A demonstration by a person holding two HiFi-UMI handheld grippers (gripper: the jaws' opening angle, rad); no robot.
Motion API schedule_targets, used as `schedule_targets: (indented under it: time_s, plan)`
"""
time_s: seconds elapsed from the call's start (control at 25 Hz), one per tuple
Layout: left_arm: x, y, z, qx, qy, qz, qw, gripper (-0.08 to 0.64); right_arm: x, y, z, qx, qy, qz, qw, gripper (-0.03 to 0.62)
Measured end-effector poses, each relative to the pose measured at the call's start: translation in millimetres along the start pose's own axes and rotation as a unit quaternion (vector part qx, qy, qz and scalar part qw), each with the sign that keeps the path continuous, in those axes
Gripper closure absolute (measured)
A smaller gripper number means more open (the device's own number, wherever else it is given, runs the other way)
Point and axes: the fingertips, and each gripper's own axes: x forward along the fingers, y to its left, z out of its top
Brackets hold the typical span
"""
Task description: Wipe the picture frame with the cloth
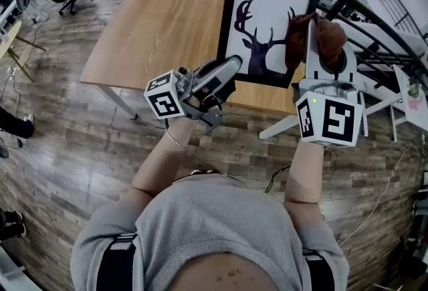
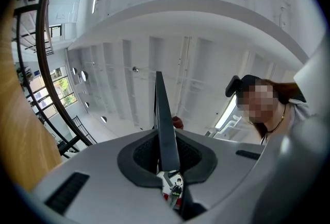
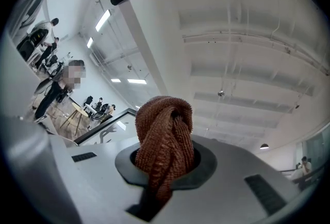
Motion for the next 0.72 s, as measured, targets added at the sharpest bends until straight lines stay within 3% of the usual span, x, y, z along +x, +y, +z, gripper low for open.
schedule_targets:
  time_s: [0.4, 0.72]
  plan:
    - [-0.5, 5.2, -1.9, 0.001, 0.006, 0.008, 0.9999, 0.528, -24.0, 19.0, -29.6, 0.019, 0.035, 0.013, 0.999, 0.546]
    - [-1.2, 4.9, -0.9, 0.001, 0.002, 0.012, 0.9999, 0.528, -47.4, 33.4, -47.5, 0.060, 0.049, 0.034, 0.996, 0.547]
